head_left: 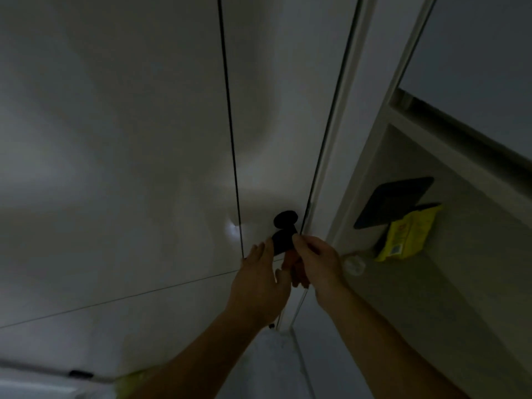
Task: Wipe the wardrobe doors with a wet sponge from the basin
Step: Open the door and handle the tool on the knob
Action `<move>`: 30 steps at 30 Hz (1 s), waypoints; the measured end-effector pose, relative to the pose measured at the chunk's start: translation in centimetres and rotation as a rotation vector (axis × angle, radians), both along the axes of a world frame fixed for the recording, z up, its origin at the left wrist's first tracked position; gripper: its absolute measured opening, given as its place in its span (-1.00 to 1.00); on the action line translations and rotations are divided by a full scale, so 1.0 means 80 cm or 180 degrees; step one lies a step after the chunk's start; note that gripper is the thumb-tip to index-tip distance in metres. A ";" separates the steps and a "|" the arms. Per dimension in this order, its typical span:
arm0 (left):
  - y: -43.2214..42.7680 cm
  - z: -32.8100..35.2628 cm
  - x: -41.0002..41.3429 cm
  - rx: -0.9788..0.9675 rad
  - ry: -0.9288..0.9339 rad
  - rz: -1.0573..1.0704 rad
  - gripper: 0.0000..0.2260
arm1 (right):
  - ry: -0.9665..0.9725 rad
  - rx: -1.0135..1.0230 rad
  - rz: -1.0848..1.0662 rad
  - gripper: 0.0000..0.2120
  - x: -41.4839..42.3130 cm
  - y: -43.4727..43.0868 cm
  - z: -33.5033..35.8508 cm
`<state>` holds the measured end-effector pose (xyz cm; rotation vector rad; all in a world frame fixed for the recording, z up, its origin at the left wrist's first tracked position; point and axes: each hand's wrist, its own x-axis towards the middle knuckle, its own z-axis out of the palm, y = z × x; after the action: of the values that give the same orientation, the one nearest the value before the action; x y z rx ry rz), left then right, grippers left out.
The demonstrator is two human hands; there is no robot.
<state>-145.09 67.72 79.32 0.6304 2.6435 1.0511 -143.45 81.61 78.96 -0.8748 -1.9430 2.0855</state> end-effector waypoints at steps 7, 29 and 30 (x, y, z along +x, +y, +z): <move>0.008 -0.014 0.003 0.0397 -0.0190 0.0174 -0.39 | -0.0015 0.0178 0.0095 -0.77 0.001 0.004 -0.006; -0.066 -0.005 0.181 -0.0695 0.1023 -0.0013 -0.49 | -0.0170 0.0231 -0.0019 -0.76 0.209 -0.067 0.017; -0.071 -0.006 0.194 -0.0659 0.1152 0.0021 -0.53 | -0.0234 0.0231 -0.0040 -0.76 0.224 -0.074 0.019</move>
<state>-129.59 62.03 78.83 0.8329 3.0099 0.7036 -125.53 75.72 80.45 -0.9591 -2.0300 1.9891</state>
